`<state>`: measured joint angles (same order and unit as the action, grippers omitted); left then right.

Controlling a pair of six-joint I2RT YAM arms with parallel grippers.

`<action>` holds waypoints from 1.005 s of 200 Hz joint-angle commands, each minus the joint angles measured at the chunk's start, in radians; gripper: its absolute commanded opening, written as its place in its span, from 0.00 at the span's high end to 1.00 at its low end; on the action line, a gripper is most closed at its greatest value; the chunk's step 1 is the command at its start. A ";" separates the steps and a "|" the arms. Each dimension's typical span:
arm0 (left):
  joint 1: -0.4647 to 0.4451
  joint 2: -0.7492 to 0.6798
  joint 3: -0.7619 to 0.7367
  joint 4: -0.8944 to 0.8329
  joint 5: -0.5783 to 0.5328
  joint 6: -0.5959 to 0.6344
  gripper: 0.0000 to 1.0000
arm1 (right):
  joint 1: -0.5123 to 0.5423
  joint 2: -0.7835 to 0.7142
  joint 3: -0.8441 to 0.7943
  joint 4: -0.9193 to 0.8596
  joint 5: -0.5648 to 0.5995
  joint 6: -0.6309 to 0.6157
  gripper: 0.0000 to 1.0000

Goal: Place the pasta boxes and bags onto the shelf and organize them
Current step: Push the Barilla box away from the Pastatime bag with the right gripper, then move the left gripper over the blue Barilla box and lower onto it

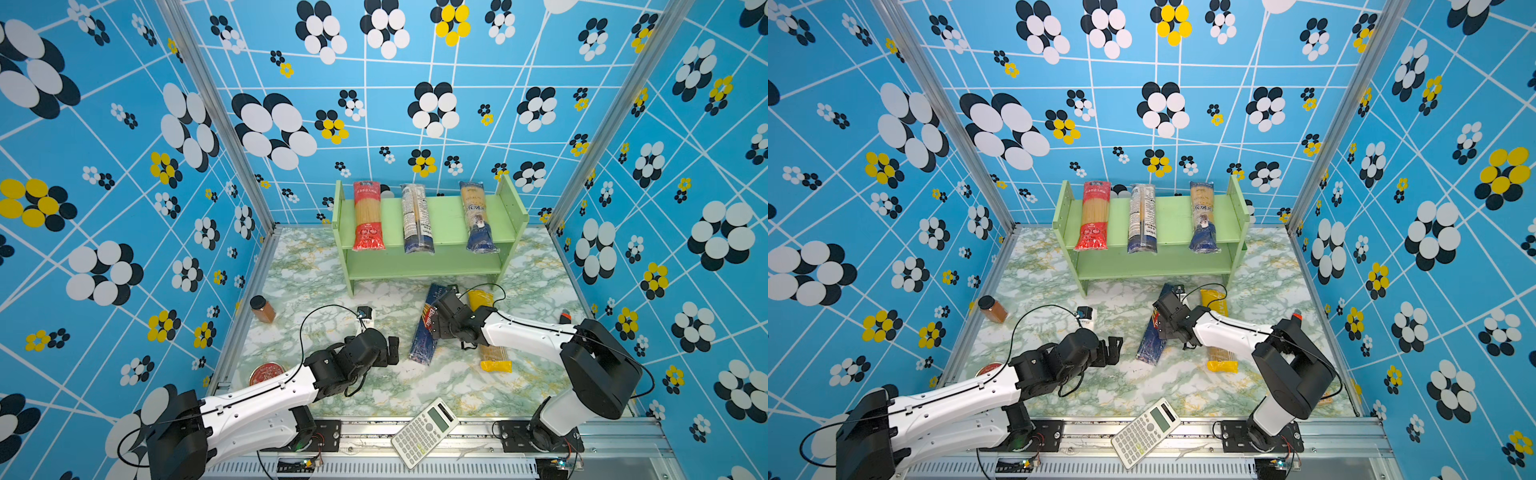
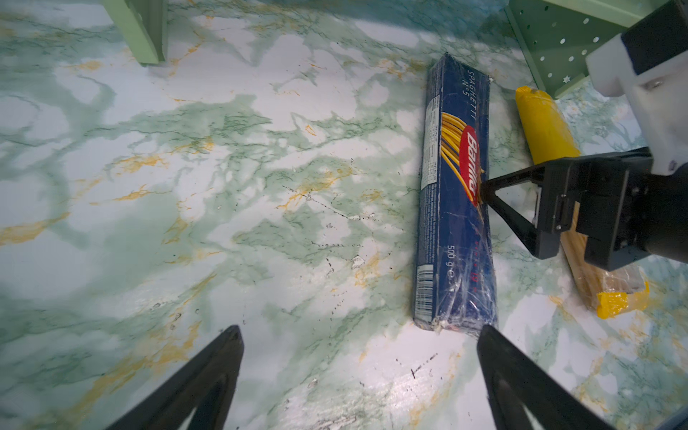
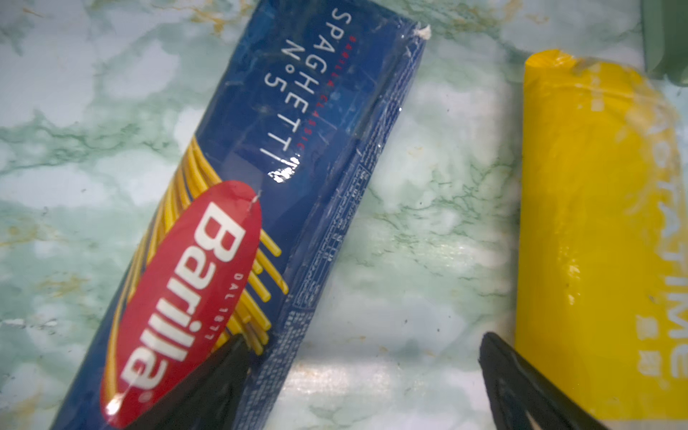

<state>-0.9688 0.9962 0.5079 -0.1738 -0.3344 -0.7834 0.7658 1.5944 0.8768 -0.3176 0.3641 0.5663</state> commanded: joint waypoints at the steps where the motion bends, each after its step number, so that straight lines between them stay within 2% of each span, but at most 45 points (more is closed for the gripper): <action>1: -0.006 0.014 -0.029 0.122 0.057 0.074 0.01 | 0.014 -0.050 -0.030 0.020 -0.034 -0.022 0.01; 66: -0.112 0.067 -0.052 0.276 0.030 0.239 0.01 | 0.004 -0.160 -0.053 -0.058 -0.004 -0.027 0.01; 112: -0.138 0.116 -0.121 0.486 0.029 0.286 0.01 | -0.019 -0.234 -0.079 -0.086 -0.004 -0.029 0.01; 142: -0.157 0.158 -0.132 0.557 0.009 0.336 0.01 | -0.039 -0.275 -0.108 -0.084 -0.004 -0.026 0.01; 175: -0.177 0.211 -0.124 0.608 -0.050 0.356 0.01 | -0.059 -0.303 -0.132 -0.084 -0.010 -0.022 0.01; 201: -0.188 0.268 -0.060 0.551 -0.114 0.346 0.01 | -0.072 -0.319 -0.145 -0.087 -0.010 -0.020 0.01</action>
<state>-1.1450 1.2190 0.3950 0.3862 -0.3676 -0.4572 0.7063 1.3006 0.7506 -0.3840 0.3565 0.5533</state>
